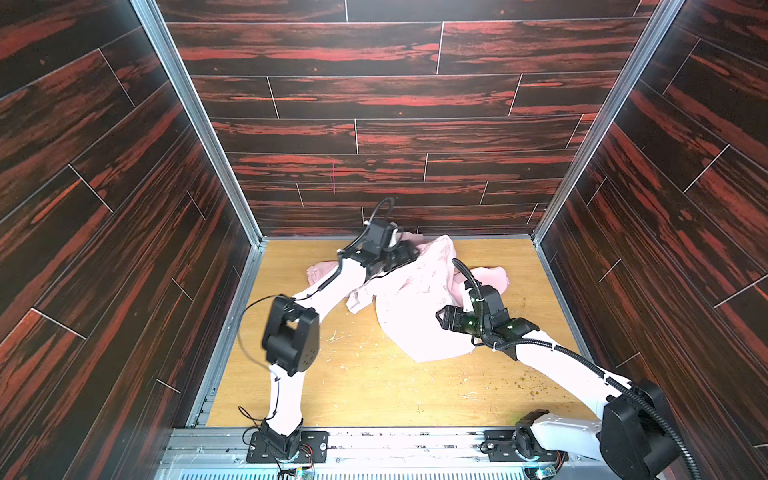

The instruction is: Zip up the jacket

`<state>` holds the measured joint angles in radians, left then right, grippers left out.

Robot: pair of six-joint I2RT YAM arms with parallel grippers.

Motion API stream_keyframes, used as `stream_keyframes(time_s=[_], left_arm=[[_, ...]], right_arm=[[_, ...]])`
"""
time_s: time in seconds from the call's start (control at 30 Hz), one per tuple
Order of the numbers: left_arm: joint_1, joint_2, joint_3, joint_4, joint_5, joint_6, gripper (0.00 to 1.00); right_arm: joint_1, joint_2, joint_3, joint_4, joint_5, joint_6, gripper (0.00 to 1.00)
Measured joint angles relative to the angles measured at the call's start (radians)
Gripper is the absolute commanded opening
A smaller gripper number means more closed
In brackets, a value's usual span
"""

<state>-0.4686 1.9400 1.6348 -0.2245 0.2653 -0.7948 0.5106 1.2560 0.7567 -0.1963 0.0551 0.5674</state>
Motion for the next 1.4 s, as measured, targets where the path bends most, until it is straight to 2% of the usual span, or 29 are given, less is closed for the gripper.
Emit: stream_keyframes(time_s=[0.17,0.3,0.37,0.4,0.47,0.67,0.73,0.8,0.9,1.0,1.07,1.1,1.3,1.33,1.4], left_arm=[[0.091,-0.266,-0.283,-0.013,-0.117,0.003,0.79],[0.142,-0.37,-0.374,-0.017,-0.162,0.031,0.81],[0.162,-0.367,-0.383,-0.018,-0.161,0.044,0.82],[0.171,-0.355,-0.383,-0.02,-0.16,0.048,0.87],[0.183,-0.321,-0.379,-0.019,-0.151,0.057,0.88],[0.194,-0.115,-0.261,-0.023,-0.113,0.079,0.88],[0.196,-0.035,-0.199,-0.024,-0.097,0.085,0.85],[0.198,0.027,-0.143,-0.034,-0.08,0.091,0.76],[0.201,0.097,-0.071,-0.045,-0.049,0.097,0.36],[0.202,0.128,-0.022,-0.053,-0.021,0.1,0.03],[0.203,0.129,0.006,-0.063,-0.008,0.109,0.0],[0.204,0.129,0.022,-0.067,-0.002,0.106,0.0],[0.207,0.105,0.097,-0.099,0.004,0.119,0.0],[0.208,0.093,0.105,-0.106,0.0,0.12,0.0],[0.21,0.071,0.129,-0.124,-0.008,0.122,0.0]], right_arm=[[-0.02,0.006,0.032,-0.04,0.04,-0.012,0.78],[-0.064,0.033,0.069,-0.042,0.038,-0.015,0.78],[-0.085,0.051,0.084,-0.043,0.035,-0.02,0.79],[-0.095,0.062,0.091,-0.043,0.034,-0.024,0.79],[-0.116,0.079,0.101,-0.042,0.031,-0.027,0.8],[-0.209,0.147,0.11,-0.026,0.006,-0.034,0.81],[-0.239,0.193,0.119,-0.011,-0.002,-0.042,0.81],[-0.264,0.243,0.13,0.017,-0.033,-0.049,0.8],[-0.283,0.328,0.167,0.047,-0.069,-0.06,0.79],[-0.285,0.422,0.227,0.077,-0.1,-0.071,0.77],[-0.284,0.473,0.256,0.094,-0.117,-0.075,0.7],[-0.284,0.492,0.263,0.102,-0.127,-0.076,0.62],[-0.284,0.513,0.264,0.129,-0.185,-0.084,0.05],[-0.284,0.512,0.265,0.13,-0.193,-0.086,0.0],[-0.284,0.503,0.266,0.128,-0.203,-0.088,0.0]])
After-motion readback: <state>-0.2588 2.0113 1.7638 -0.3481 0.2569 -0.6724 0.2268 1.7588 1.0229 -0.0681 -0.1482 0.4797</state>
